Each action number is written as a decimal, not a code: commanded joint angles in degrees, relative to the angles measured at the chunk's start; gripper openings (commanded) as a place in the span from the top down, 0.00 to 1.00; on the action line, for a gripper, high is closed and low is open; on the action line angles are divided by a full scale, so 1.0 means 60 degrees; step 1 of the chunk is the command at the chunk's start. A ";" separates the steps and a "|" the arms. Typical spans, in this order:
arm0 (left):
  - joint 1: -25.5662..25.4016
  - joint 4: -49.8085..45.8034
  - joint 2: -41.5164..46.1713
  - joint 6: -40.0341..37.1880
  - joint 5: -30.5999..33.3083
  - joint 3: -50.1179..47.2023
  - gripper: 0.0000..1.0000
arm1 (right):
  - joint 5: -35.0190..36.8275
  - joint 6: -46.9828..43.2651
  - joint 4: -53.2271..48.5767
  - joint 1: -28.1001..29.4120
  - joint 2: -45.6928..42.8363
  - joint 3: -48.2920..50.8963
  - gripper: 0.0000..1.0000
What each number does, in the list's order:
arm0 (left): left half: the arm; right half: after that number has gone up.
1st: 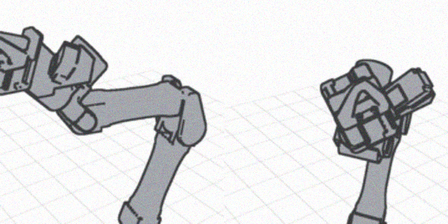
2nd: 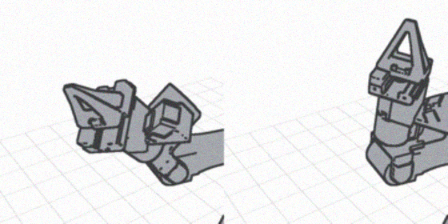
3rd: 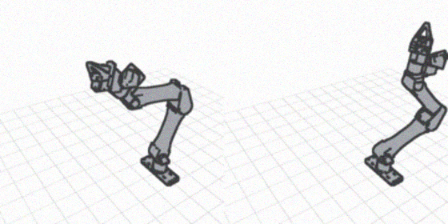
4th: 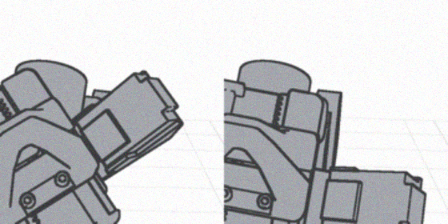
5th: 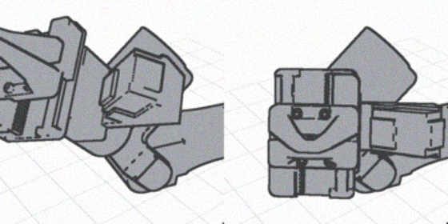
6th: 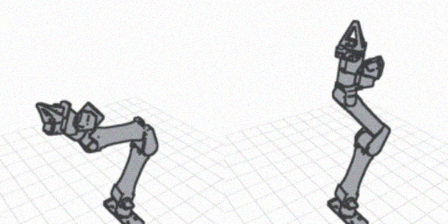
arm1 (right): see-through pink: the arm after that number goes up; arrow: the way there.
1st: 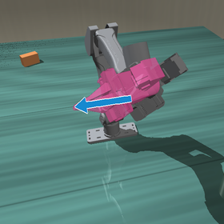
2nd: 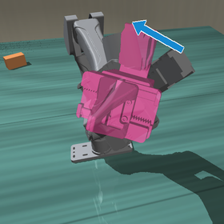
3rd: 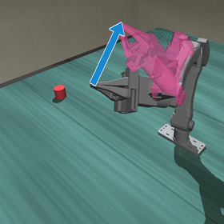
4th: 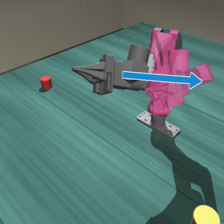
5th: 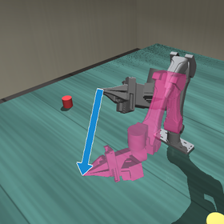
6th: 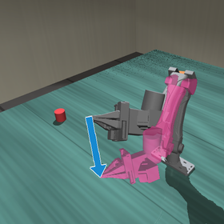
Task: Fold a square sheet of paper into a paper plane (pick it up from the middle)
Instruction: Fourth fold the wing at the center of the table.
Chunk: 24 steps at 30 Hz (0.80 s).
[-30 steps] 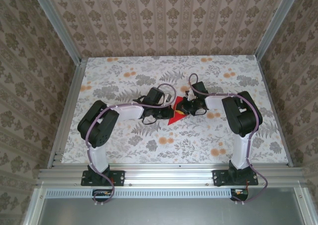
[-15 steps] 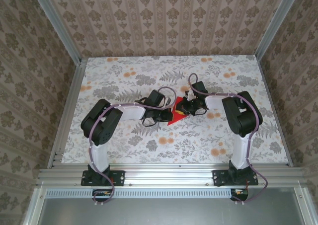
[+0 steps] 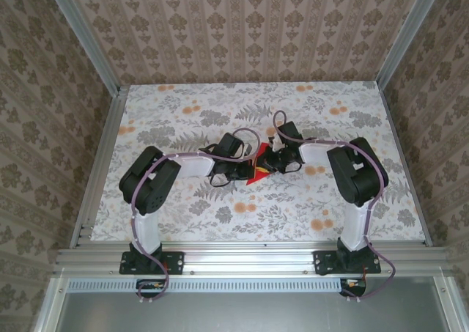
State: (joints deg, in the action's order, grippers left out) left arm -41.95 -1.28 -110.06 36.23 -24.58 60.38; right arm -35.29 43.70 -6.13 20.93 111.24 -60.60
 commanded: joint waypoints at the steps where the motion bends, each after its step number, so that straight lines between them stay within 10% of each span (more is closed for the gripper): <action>1: -0.0024 -0.0707 -0.0188 -0.0247 0.0332 -0.0086 1.00 | 0.0522 -0.0094 -0.0674 -0.0063 0.0431 -0.0240 0.90; 24: -0.0273 -0.1808 -0.0288 -0.0984 0.0595 -0.0268 1.00 | 0.2135 -0.0182 -0.1463 -0.1770 0.1207 -0.2065 0.83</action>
State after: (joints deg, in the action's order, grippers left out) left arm -42.85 -1.69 -110.06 32.05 -22.81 60.47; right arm -32.29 43.44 -13.72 13.28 116.49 -70.30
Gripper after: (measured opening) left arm 0.054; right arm 0.163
